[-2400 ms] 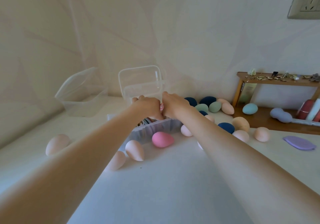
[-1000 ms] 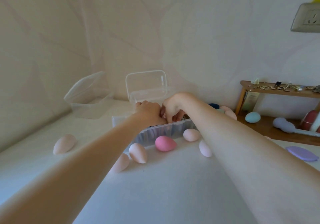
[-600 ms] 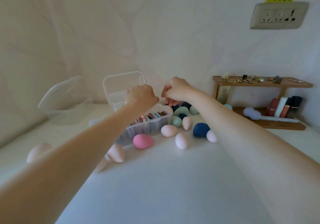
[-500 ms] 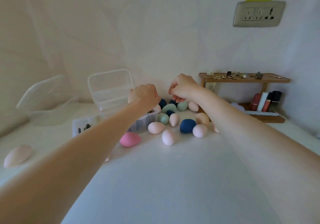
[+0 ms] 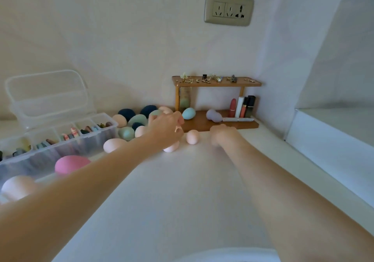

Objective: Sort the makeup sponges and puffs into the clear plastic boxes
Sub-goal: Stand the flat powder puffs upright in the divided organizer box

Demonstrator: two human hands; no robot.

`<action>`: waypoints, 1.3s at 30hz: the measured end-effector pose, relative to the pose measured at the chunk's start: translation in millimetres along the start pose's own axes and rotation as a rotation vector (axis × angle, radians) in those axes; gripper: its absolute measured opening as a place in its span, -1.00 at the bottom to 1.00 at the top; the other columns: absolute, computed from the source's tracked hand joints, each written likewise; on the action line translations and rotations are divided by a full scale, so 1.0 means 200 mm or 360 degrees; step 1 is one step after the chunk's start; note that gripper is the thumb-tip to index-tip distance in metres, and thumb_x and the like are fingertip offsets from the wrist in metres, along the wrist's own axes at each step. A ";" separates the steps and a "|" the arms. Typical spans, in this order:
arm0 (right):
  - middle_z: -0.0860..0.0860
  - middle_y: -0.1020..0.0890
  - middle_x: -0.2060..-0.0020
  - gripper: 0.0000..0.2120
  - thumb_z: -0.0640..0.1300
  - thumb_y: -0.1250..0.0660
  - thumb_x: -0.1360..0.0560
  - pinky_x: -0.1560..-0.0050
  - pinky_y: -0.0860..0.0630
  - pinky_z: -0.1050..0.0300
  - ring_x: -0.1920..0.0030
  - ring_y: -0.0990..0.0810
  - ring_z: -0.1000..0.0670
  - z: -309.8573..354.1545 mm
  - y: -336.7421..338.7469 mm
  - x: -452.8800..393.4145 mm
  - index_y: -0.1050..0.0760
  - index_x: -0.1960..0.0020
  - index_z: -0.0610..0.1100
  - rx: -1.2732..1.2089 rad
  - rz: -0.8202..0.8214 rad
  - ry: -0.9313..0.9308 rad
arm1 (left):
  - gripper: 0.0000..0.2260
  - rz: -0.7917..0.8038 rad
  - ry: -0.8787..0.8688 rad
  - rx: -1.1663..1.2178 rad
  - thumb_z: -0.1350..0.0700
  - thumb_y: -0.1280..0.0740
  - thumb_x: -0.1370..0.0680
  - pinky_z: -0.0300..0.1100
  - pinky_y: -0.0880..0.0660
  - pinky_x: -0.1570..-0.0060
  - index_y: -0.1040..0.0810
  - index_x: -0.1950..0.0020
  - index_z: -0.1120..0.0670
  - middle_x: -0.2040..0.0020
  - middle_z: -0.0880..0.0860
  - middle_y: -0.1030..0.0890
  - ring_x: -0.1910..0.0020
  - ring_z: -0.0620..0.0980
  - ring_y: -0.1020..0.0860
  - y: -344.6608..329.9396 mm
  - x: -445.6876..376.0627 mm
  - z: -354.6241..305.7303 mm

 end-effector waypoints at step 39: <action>0.00 -0.55 0.35 -0.74 -0.33 -0.26 -0.46 0.56 -0.37 0.40 0.45 -0.48 0.09 1.66 0.15 0.50 -0.33 -0.09 -0.12 -0.1086 0.0107 0.1378 | -0.73 0.0547 0.0489 -0.0027 0.17 -0.24 -0.54 -0.40 -0.37 0.18 -0.59 -0.17 -0.03 -0.10 -0.01 -0.61 0.01 -0.09 -0.51 0.55 0.58 1.11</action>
Point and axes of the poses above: each hand's wrist, its own x-axis away from the middle knuckle, its own y-axis out of the back of the hand, z = x × y, the point moved 8 cm from there along -x, towards the middle knuckle
